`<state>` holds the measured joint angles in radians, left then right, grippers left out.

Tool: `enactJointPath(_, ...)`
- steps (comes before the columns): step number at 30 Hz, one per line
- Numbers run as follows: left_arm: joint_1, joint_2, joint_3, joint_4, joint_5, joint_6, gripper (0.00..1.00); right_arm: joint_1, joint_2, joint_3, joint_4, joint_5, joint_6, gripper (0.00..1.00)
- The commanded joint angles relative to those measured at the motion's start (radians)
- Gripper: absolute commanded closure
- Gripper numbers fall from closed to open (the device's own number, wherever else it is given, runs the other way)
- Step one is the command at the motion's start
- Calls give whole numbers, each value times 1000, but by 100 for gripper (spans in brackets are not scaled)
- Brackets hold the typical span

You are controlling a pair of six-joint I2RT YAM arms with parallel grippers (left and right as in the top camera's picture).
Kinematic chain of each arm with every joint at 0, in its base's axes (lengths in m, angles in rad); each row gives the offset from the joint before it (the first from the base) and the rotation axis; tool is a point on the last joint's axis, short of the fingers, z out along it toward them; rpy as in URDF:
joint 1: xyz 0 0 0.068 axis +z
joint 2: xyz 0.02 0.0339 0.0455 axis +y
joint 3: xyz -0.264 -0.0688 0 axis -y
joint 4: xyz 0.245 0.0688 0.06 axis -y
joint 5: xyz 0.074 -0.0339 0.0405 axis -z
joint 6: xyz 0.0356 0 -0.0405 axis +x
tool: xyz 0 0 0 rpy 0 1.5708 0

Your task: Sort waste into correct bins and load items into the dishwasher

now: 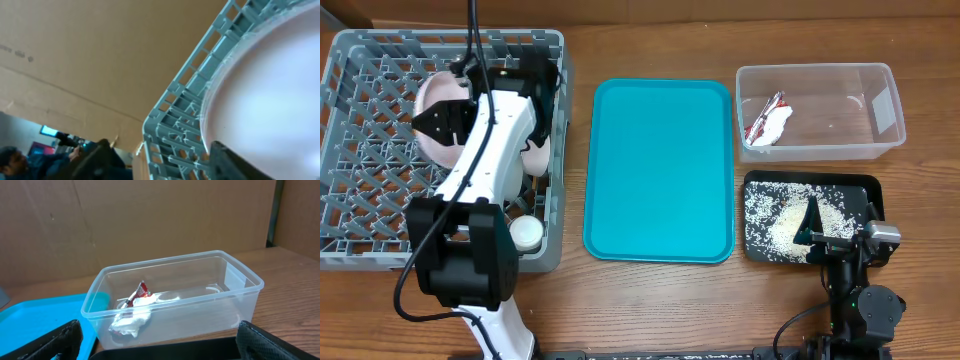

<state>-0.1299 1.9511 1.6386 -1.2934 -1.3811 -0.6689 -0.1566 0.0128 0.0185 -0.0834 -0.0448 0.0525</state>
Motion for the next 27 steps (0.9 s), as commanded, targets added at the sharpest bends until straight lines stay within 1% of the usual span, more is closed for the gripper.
enactJointPath(1, -80, -7, 18, 1, 2, 20, 29, -3, -10, -10, 3, 5, 7, 0)
enactJointPath(2, -105, -11, 24, 0, 2, 25, 27, -3, -10, -10, 3, 6, 7, 0)
enactJointPath(3, -118, -14, 27, 0, 2, 35, 26, -3, -10, -10, 3, 5, 7, 0)
enactJointPath(4, -160, -19, 37, 0, 2, 74, 23, -3, -10, -10, 3, 5, 7, 0)
enactJointPath(6, -201, -24, 53, -1, 4, 113, 20, -3, -10, -10, 3, 6, 7, 0)
enactJointPath(8, -249, -36, 90, -34, 27, 124, 16, -3, -10, -10, 3, 5, 7, 0)
enactJointPath(10, -277, -51, 131, -63, 77, 123, 16, -3, -10, -10, 3, 6, 7, 0)
enactJointPath(15, -338, -143, 289, -134, 420, 124, 15, -3, -10, -10, 3, 5, 7, 0)
enactJointPath(17, -353, -213, 347, -164, 596, 135, 13, -3, -10, -10, 3, 5, 7, 0)
enactJointPath(18, -357, -237, 366, -182, 641, 143, 12, -3, -10, -10, 3, 6, 7, 0)
enactJointPath(19, -361, -288, 401, -220, 718, 143, 7, -3, -10, -10, 3, 5, 7, 0)
enactJointPath(20, -362, -333, 422, -243, 769, 144, 0, -3, -10, -10, 3, 5, 7, 0)
enactJointPath(22, -362, -420, 433, -262, 846, 146, 0, -3, -10, -10, 3, 6, 7, 0)
enactJointPath(24, -362, -471, 433, -270, 891, 146, 0, -3, -10, -10, 3, 5, 7, 0)
enactJointPath(27, -362, -554, 433, -274, 1011, 146, 0, -3, -10, -10, 3, 5, 7, 0)
